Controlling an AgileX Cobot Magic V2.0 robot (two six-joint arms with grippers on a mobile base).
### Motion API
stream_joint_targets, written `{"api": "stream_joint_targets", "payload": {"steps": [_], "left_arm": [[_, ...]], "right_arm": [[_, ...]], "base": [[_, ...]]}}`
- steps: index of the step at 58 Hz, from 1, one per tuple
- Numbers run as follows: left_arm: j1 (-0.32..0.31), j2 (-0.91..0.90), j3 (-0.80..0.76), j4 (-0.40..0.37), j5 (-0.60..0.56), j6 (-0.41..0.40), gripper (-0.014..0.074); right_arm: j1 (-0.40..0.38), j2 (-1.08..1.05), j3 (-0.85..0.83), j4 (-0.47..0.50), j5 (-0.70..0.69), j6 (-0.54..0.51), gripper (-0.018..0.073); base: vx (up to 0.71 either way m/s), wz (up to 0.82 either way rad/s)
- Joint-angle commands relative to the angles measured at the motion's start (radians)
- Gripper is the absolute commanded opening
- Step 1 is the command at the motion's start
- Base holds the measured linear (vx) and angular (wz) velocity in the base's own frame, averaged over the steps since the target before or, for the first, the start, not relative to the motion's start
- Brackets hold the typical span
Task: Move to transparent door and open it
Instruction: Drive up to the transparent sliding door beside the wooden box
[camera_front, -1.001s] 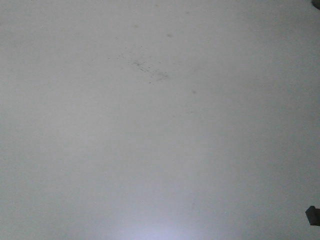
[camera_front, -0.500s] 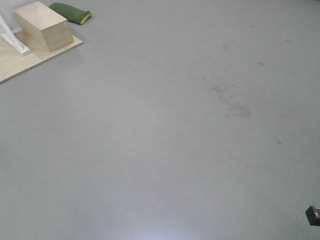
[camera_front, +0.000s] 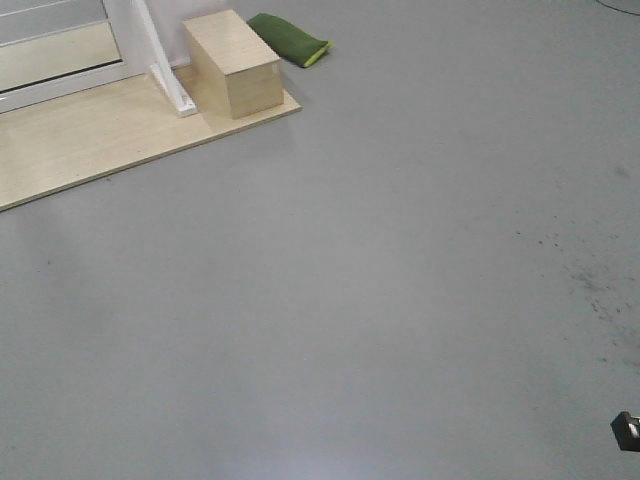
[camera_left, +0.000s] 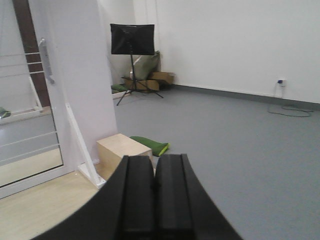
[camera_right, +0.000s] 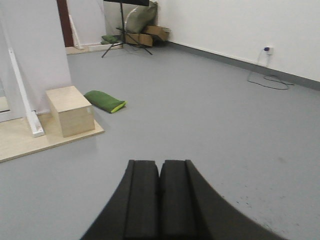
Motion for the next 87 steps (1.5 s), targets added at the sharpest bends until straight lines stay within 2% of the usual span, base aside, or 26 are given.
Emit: {"api": "stream_joint_targets", "payload": {"steps": [1,49,87], "left_arm": [[-0.004,-0.012,0.031,-0.009,-0.089,-0.009,-0.0006],[-0.004,-0.012,0.031,-0.009,-0.089,-0.009,-0.0006],[-0.004,-0.012,0.031,-0.009,-0.089,-0.009,-0.0006]], "right_arm": [[-0.006,-0.016,0.013,-0.004,-0.084,0.001,-0.0005],[-0.006,-0.016,0.013,-0.004,-0.084,0.001,-0.0005],[-0.006,-0.016,0.013,-0.004,-0.084,0.001,-0.0005]], "base": [[0.55,0.49],[0.56,0.48],[0.54,0.13]]}}
